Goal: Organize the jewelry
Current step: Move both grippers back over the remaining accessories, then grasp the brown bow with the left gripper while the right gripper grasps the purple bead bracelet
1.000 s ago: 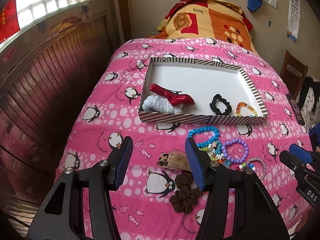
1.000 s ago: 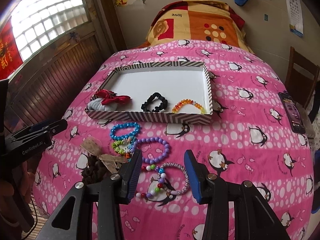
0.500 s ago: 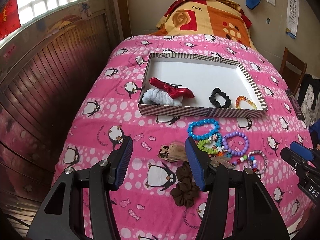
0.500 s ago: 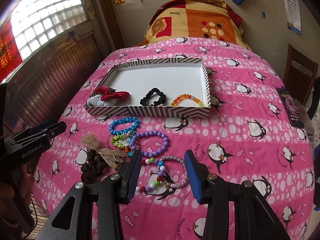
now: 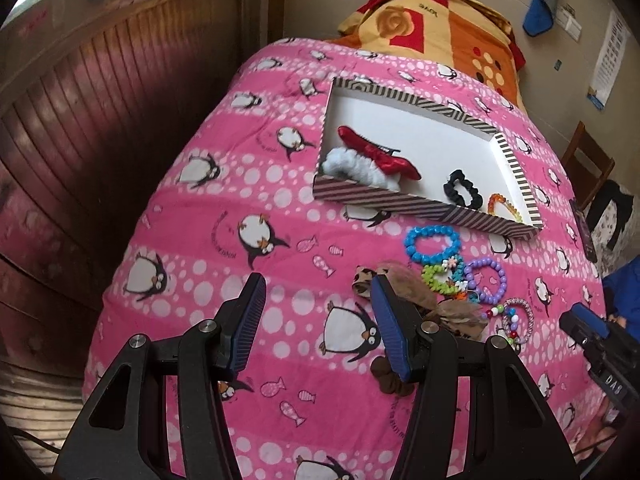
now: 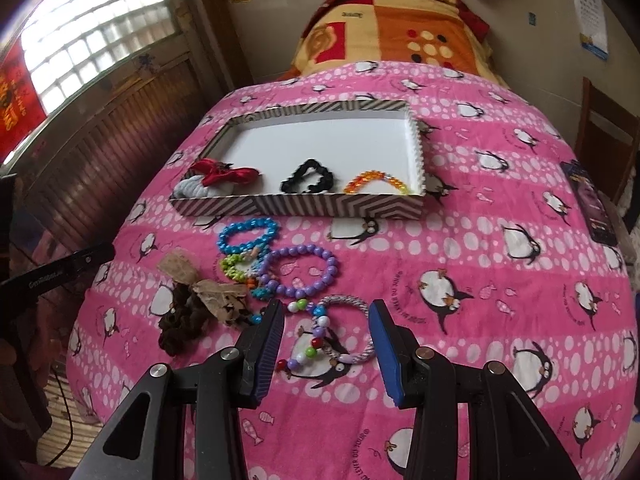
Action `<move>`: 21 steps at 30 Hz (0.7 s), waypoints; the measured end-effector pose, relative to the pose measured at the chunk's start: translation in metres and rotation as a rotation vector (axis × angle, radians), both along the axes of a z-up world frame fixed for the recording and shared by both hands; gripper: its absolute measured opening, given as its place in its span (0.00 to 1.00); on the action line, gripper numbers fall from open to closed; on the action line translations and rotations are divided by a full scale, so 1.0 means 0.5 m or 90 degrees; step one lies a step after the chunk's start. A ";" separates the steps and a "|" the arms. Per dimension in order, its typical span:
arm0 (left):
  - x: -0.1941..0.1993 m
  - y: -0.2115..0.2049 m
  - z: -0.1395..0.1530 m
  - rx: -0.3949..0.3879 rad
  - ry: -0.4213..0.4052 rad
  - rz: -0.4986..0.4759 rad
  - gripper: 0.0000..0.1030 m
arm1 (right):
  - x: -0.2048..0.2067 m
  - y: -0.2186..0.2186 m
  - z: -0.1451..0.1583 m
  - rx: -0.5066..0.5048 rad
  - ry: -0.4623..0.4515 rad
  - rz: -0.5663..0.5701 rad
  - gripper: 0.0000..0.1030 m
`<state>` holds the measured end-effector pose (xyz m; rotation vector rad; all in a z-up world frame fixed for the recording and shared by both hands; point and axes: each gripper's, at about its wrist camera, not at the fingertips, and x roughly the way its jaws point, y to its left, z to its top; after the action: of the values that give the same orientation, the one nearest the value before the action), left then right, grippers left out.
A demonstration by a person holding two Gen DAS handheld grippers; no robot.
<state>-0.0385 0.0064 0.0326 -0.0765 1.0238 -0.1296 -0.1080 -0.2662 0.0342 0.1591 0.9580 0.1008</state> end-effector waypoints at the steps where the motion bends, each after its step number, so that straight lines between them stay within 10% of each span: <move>1: 0.003 0.003 -0.005 -0.008 0.010 -0.001 0.52 | 0.001 0.004 -0.002 0.003 0.000 0.009 0.41; 7: -0.001 -0.005 -0.028 -0.060 0.061 -0.033 0.53 | 0.018 0.045 -0.017 0.010 0.014 0.065 0.40; 21: -0.001 -0.095 -0.098 -0.012 0.089 -0.097 0.57 | 0.142 0.026 -0.095 -0.048 0.068 0.053 0.40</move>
<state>-0.0390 -0.0411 -0.0163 -0.0248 1.1686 -0.2759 -0.0370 -0.2531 -0.0132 0.0554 1.0734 0.1333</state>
